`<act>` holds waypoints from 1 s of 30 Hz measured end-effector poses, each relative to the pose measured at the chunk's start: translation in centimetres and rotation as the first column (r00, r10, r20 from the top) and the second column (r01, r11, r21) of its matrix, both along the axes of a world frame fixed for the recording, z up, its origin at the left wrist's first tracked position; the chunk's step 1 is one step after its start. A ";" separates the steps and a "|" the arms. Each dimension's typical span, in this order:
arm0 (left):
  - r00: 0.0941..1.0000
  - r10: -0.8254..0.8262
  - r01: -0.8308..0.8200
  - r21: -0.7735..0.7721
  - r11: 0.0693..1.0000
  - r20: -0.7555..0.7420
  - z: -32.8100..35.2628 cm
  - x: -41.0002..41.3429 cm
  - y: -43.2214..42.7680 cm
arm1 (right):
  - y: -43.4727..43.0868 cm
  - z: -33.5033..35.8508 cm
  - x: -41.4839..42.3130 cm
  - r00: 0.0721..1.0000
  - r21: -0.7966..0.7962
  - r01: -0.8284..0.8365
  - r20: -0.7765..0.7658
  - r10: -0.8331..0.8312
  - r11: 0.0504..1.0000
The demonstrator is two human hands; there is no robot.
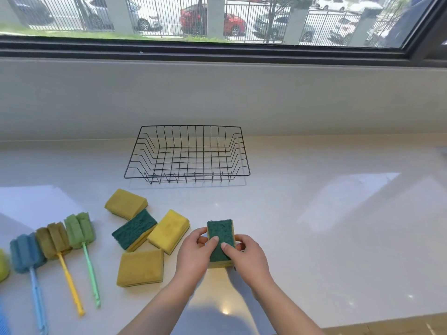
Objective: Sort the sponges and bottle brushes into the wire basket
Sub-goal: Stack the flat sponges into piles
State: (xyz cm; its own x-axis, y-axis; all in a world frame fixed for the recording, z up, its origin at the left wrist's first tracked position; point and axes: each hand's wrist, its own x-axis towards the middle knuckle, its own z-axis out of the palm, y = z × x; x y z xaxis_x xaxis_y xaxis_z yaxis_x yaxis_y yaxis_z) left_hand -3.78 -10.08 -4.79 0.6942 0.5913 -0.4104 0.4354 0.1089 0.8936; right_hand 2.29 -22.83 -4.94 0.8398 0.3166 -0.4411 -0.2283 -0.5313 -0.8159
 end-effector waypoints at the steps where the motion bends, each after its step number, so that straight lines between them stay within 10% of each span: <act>1: 1.000 0.015 -0.015 -0.037 0.999 -0.002 -0.1 -0.1 0.0 | 0.1 -0.1 0.1 1.000 -0.009 -0.009 0.010 0.009 1.000; 21: 0.988 -0.157 0.157 -0.111 0.981 0.013 1.9 8.5 -0.3 | 1.1 0.0 8.7 0.994 -0.010 0.106 0.010 -0.106 0.994; 26: 0.979 -0.194 0.199 0.070 0.978 -0.068 1.9 7.4 0.3 | 0.4 -0.2 8.8 0.996 -0.087 0.082 0.036 -0.079 0.993; 30: 0.981 -0.190 0.192 0.384 0.903 -0.045 1.7 2.8 3.2 | -0.2 0.8 7.3 0.900 -0.042 0.070 0.433 -0.045 0.997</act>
